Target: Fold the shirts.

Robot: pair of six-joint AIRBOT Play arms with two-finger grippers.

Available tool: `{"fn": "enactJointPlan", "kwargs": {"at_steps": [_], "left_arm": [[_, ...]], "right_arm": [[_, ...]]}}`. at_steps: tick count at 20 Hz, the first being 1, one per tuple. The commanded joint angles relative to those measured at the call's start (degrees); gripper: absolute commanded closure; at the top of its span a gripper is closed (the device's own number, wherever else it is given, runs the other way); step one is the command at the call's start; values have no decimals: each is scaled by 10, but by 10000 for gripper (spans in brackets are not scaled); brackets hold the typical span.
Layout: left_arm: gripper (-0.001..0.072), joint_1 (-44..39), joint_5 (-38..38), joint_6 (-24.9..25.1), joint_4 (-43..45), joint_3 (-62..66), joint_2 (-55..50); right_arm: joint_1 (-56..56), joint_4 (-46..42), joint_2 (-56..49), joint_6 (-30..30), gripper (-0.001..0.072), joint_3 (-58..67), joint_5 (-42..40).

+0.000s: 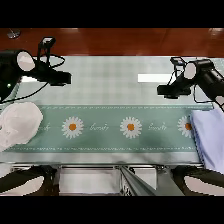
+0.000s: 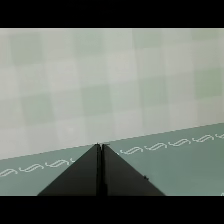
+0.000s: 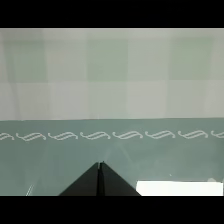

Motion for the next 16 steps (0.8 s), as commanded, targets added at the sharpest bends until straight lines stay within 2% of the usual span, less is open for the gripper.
{"fn": "enactJointPlan", "kwargs": {"at_steps": [1, 14, 16], "left_arm": [[676, 0, 0, 0, 0, 0, 0], [677, 0, 9, 0, 0, 0, 0], [677, -1, 21, -4, 0, 0, 0]], "right_arm": [[1, 0, 0, 0, 688, 0, 0], [1, 0, 0, 1, 688, 0, -5], [1, -2, 0, 1, 688, 0, -24]]}}
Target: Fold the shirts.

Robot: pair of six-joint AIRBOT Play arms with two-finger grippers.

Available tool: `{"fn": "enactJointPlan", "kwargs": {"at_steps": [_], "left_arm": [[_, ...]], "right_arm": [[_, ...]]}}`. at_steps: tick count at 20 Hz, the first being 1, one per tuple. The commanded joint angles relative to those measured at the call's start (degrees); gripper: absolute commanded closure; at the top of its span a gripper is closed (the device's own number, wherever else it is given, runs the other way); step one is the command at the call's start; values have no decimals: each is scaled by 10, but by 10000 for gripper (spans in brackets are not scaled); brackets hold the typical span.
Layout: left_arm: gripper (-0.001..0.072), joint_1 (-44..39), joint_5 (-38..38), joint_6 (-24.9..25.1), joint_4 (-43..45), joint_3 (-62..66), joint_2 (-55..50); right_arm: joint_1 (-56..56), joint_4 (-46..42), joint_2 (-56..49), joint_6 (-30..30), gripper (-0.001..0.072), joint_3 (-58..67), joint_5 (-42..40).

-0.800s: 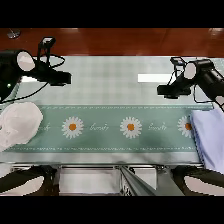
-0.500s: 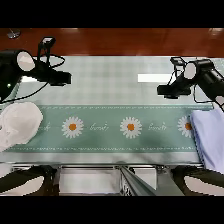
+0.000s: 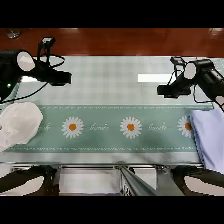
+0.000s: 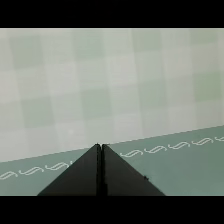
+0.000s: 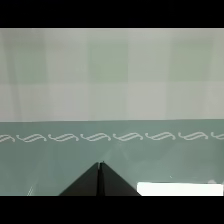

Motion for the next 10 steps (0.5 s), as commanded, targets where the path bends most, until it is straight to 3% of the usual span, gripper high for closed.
{"fn": "enactJointPlan", "kwargs": {"at_steps": [1, 2, 3, 4, 6, 7, 9, 10], "left_arm": [[673, -1, 29, -2, 0, 0, 0], [594, -1, 32, -1, 0, 0, 0], [374, -1, 32, -1, 12, 0, 0], [11, 0, 29, 5, 50, 1, 0], [5, 23, -27, -21, 206, 9, 3], [6, 66, -34, -75, 246, -1, 13], [5, 178, -32, -144, 228, -48, 47], [6, 233, -32, -146, 221, -83, 69]], "right_arm": [[1, 0, 0, 3, 667, 0, -30], [1, 0, 0, 8, 415, 0, -38], [1, 0, 0, 4, 87, 0, -44], [1, -3, 0, -2, 81, 0, -41], [1, -30, 1, -22, 82, 0, -3], [1, -44, 2, -26, 82, -2, 23], [1, -42, 28, -31, 83, -38, 24], [1, -32, 50, -30, 83, -67, 9]]}}
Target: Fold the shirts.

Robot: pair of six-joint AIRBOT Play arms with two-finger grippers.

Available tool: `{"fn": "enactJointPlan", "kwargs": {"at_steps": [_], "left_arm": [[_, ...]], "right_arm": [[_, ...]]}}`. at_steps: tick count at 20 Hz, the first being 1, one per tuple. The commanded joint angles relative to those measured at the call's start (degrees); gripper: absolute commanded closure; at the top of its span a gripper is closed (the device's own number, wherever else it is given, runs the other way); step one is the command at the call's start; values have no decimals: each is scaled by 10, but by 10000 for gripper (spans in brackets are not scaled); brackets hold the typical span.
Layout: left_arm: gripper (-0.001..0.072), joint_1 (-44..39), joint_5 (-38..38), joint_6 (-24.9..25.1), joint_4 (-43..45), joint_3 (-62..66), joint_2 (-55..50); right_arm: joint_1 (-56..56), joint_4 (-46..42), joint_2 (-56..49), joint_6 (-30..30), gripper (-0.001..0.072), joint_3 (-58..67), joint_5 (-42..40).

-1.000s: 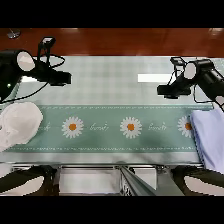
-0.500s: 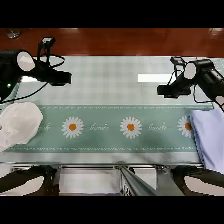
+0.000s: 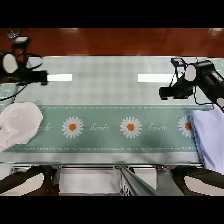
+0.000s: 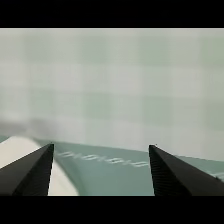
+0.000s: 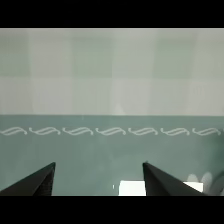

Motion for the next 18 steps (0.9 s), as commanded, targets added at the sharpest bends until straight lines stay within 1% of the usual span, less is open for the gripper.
{"fn": "enactJointPlan", "kwargs": {"at_steps": [1, 3, 4, 5, 6, 9, 10, 11, 12, 13, 16, 17, 18], "left_arm": [[5, 160, -11, -67, 46, -88, 58], [6, 240, 5, -87, 26, -156, 87], [6, 264, 12, -82, -7, -179, 88], [6, 276, 23, -56, -40, -201, 84], [6, 276, 31, -47, -43, -221, 78], [7, 276, 21, -50, -55, -247, 29], [9, 276, 5, -29, -81, -245, 11], [149, 276, -10, -1, -114, -242, 3], [642, 276, -19, 37, -159, -234, 6], [679, 276, -23, 74, -214, -218, 18], [679, 271, -14, 162, -430, -132, 100], [679, 263, -9, 185, -482, -96, 135], [679, 252, -6, 196, -505, -59, 166]], "right_arm": [[1, 11, 52, -3, 83, -70, -17], [1, 61, 96, 14, 84, -128, -73], [1, 93, 113, 14, 83, -150, -101], [1, 118, 121, 14, 83, -162, -120], [1, 136, 122, 14, 84, -165, -126], [1, 158, 121, 10, 83, -165, -137], [1, 163, 122, 10, 84, -165, -140], [1, 169, 124, 7, 84, -165, -144], [1, 172, 133, 3, 84, -165, -153], [0, 171, 148, 3, 84, -162, -161], [0, 118, 221, 13, 84, -121, -170], [0, 92, 252, 23, 84, -101, -170], [0, 65, 283, 35, 85, -83, -169]]}}
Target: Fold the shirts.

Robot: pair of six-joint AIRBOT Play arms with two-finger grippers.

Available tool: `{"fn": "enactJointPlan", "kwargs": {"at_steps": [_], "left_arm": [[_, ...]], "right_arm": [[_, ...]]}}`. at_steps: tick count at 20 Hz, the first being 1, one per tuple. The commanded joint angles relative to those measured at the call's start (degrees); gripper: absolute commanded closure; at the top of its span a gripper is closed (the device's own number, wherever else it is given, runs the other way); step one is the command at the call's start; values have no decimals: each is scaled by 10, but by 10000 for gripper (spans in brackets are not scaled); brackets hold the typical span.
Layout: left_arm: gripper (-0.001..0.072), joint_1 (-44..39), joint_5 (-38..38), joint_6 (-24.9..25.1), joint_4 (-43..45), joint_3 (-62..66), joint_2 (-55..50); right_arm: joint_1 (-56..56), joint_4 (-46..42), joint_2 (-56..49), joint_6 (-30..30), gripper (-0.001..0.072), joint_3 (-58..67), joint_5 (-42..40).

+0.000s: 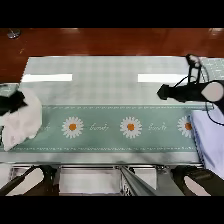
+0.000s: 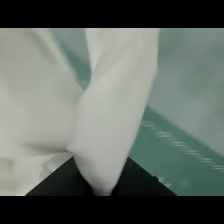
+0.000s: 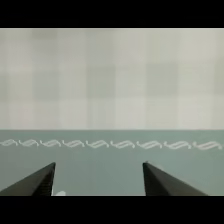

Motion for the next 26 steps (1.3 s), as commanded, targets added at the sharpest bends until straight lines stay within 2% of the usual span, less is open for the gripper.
{"fn": "enactJointPlan", "kwargs": {"at_steps": [1, 5, 9, 12, 14, 17, 19, 24, 26], "left_arm": [[679, -26, 5, 80, -175, 123, 101], [679, -83, 6, 79, -176, 294, 170], [679, -176, 42, 79, -195, 443, 165], [679, -259, 99, 80, -231, 467, 152], [679, -334, 103, 83, -234, 464, 128], [679, -451, 102, 99, -219, 420, 77], [679, -500, 101, 99, -184, 352, 60], [677, -539, 72, 107, -183, 100, 61], [678, -525, 71, 127, -157, 22, 60]], "right_arm": [[0, -81, 97, 33, 84, 53, -9], [0, -111, 218, 39, 84, 74, 7], [0, -110, 289, 42, 84, 74, 25], [0, -107, 311, 50, 85, 74, 37], [0, -99, 313, 49, 85, 74, 45], [0, -93, 313, 49, 86, 72, 50], [0, -96, 313, 48, 86, 72, 62], [0, -85, 309, 55, 93, 34, 76], [0, -30, 289, 56, 93, -16, 71]]}}
